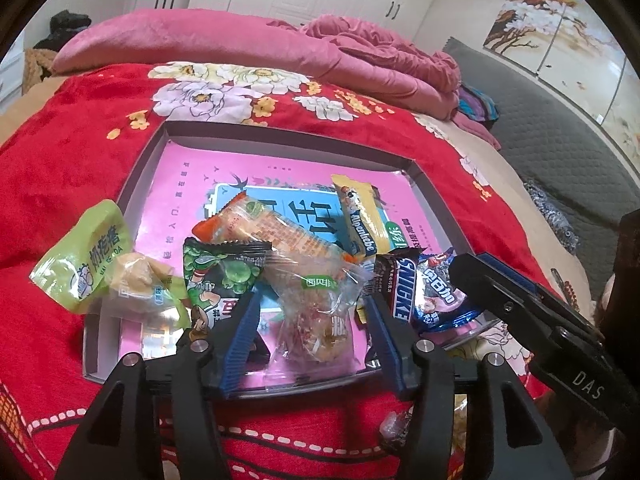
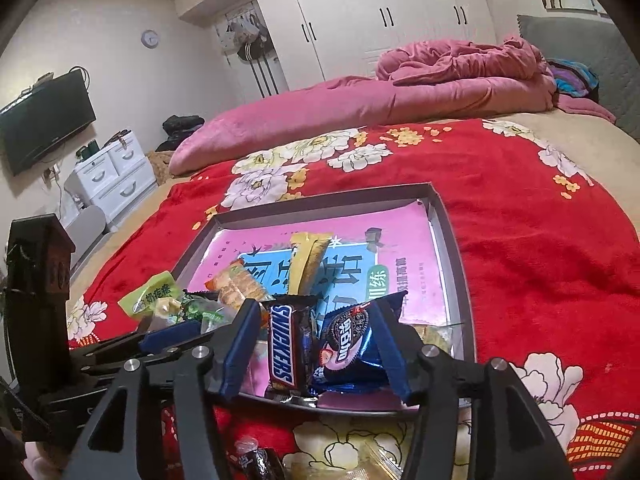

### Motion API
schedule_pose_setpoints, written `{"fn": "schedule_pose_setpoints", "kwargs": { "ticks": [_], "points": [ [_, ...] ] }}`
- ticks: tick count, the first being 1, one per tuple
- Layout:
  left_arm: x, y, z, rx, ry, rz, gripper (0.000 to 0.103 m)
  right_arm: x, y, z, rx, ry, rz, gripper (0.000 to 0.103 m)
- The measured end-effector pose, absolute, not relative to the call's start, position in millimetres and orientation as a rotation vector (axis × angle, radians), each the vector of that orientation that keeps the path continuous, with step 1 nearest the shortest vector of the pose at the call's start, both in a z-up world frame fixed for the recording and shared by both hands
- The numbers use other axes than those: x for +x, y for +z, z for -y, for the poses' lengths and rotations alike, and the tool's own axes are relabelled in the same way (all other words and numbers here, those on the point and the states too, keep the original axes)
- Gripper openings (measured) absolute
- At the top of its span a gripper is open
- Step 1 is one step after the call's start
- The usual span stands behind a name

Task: Organize snacks
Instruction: 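Lower the rock-sugar bag and Snickers bar into the tray and open both grippers, then withdraw both grippers from the tray toward the snacks on the bedspread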

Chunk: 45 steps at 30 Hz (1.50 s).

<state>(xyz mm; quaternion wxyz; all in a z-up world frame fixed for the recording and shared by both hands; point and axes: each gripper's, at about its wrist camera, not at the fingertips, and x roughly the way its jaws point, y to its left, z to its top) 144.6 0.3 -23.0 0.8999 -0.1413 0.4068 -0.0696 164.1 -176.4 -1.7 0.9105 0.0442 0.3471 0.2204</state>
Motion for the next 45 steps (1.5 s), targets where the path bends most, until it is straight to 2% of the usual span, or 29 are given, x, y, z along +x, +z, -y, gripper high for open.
{"fn": "schedule_pose_setpoints", "kwargs": {
  "ticks": [9,15,19,25,31,45],
  "points": [
    [139,-16,0,-0.286,-0.149,-0.816,0.067,162,0,177,0.079,0.449,-0.705,0.064],
    [136,-12,0,-0.279,-0.155,-0.795,0.068,160,2,179,0.076,0.435,-0.694,0.068],
    [134,-9,1,-0.269,-0.152,-0.781,0.074,159,4,182,0.080,0.428,-0.687,0.070],
    [131,-6,2,-0.260,-0.156,-0.769,0.077,157,8,186,0.083,0.421,-0.662,0.074],
    [127,-3,2,-0.245,-0.148,-0.765,0.078,153,13,190,0.086,0.423,-0.642,0.080],
    [112,2,4,-0.235,-0.154,-0.764,0.078,145,17,205,0.138,0.427,-0.648,0.084]
  ]
}}
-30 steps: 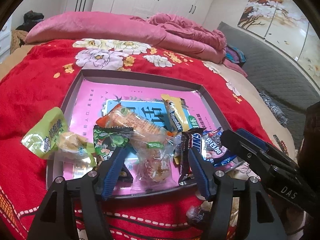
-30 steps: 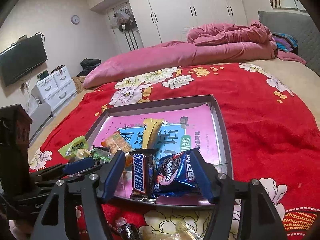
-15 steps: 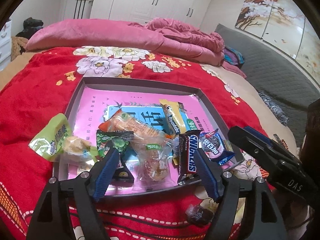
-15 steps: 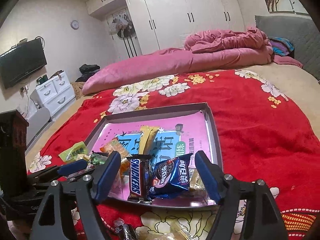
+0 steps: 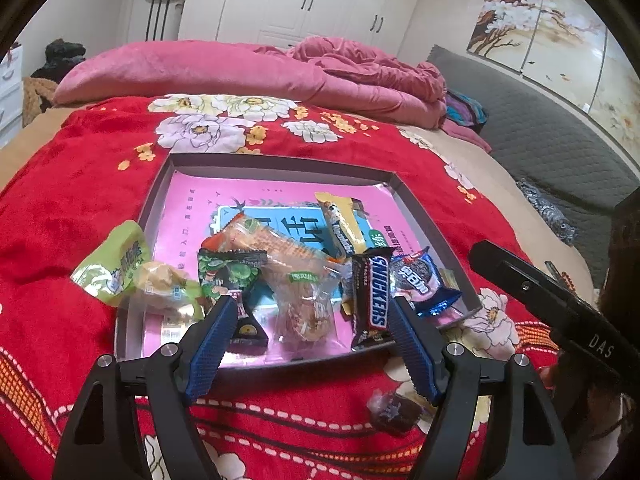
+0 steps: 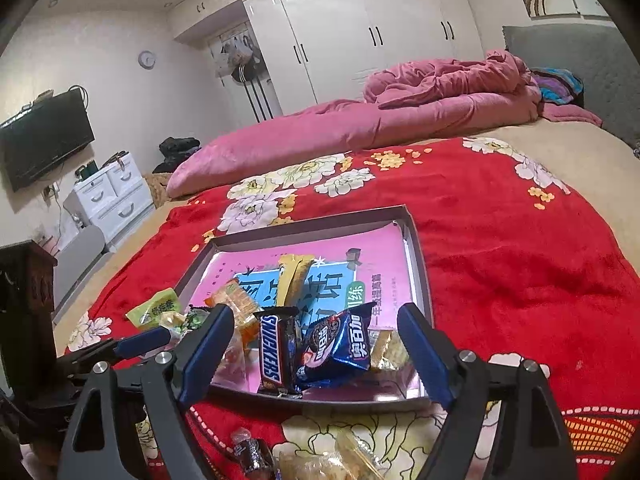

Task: Organize snacks
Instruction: 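Withdraw both grippers from the tray toward the snacks on the bedspread, then grasp the dark wrapped candy with the left gripper while the right gripper grasps the clear crumbly-snack bag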

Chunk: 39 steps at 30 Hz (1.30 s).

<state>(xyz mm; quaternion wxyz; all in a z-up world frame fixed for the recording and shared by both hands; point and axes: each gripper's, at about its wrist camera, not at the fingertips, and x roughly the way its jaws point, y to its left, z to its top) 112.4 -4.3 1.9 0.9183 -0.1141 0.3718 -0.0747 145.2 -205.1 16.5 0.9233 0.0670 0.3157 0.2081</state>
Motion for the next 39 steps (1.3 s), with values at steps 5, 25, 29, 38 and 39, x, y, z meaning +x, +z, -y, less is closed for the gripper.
{"fn": "schedule_pose_setpoints", "kwargs": {
  "ticks": [5,25,29,38,39],
  "points": [
    [104,4,10,-0.218,-0.168,-0.768,0.078,140,16,212,0.152,0.425,-0.660,0.084],
    [83,-6,26,-0.171,-0.200,-0.842,0.078,110,10,222,0.102,0.410,-0.722,0.085],
    [81,-7,24,-0.185,-0.193,-0.855,0.078,105,9,222,0.094,0.412,-0.731,0.085],
    [75,-10,17,-0.217,-0.184,-0.881,0.078,94,4,226,0.086,0.411,-0.754,0.085],
    [75,-10,17,-0.215,-0.183,-0.884,0.078,94,4,226,0.084,0.412,-0.757,0.085]
  ]
}}
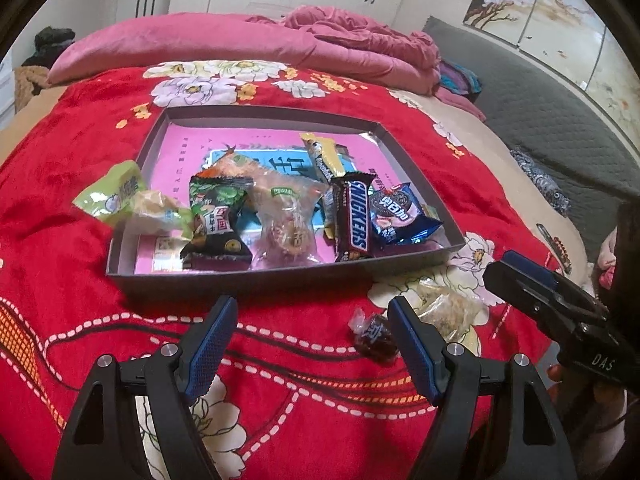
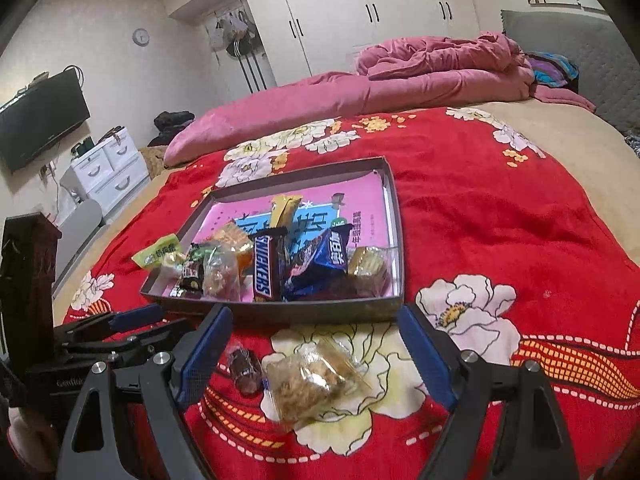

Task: Organize snacks
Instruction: 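Grasp the dark wrapped candy with the left gripper while the right gripper grasps the clear crumbly-snack bag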

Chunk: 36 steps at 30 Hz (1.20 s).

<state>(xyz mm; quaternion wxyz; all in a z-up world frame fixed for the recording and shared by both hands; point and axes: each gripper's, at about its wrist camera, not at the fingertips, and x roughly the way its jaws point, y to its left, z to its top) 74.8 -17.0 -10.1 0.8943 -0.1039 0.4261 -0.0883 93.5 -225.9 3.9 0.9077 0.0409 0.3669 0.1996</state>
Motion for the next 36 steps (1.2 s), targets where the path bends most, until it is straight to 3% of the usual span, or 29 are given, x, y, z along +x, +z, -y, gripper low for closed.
{"fn": "schedule_pose_setpoints", "kwargs": {
  "ticks": [29,36],
  "points": [
    [72,-36,43,-0.120,-0.279,-1.018,0.078,94,-42,226,0.168,0.415,-0.993,0.084],
    [73,-39,50,-0.101,-0.299,-1.027,0.078,103,-45,218,0.174,0.478,-0.987,0.068]
  ]
}}
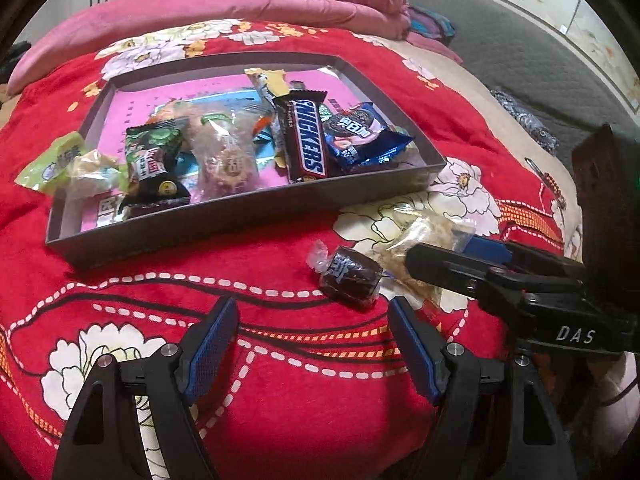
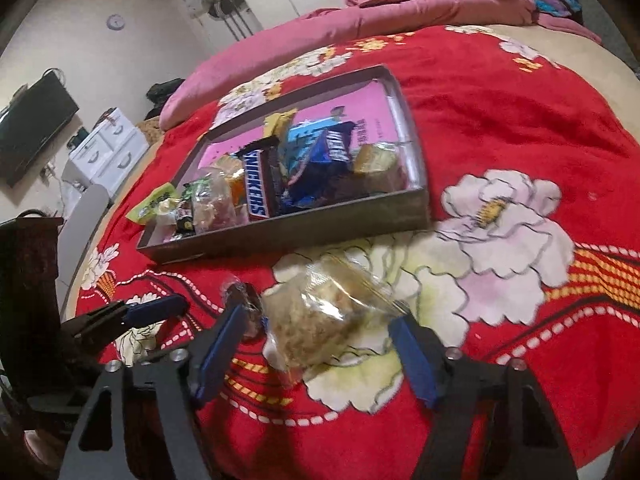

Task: Organize snacks
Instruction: 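Grasp the dark wrapped candy with the left gripper while the right gripper grasps the clear crumbly-snack bag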

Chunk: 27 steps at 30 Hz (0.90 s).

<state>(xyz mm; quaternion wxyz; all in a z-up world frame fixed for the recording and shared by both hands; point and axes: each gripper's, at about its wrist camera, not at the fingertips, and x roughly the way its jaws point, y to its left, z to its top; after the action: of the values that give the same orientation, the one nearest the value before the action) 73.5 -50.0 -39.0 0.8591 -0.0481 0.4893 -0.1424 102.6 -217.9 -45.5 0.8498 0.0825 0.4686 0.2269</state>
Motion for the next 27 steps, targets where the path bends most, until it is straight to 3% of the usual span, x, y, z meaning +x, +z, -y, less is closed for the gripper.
{"fn": "schedule_pose_setpoints", "kwargs": {
  "ticks": [6,10,14,20,24,27],
  "points": [
    [77,-42,54,-0.089,-0.298,-1.031,0.078,112,-50,210,0.177,0.502,-0.995,0.062],
    [79,-44,56,-0.088,-0.294,-1.032,0.078,121,-55,209,0.196,0.513,-1.007,0.048],
    [82,-45,58,-0.086,-0.293,-1.033,0.078,123,-56,208,0.210,0.534,-1.008,0.042],
    [88,-47,66,-0.078,-0.298,-1.023,0.078,120,-50,208,0.199,0.544,-0.989,0.039],
    [91,-47,70,-0.057,-0.294,-1.013,0.059,120,-45,212,0.197,0.534,-0.969,0.039],
    [94,-49,72,-0.066,-0.300,-1.022,0.055,119,-42,214,0.192,0.525,-0.960,0.039]
  ]
}}
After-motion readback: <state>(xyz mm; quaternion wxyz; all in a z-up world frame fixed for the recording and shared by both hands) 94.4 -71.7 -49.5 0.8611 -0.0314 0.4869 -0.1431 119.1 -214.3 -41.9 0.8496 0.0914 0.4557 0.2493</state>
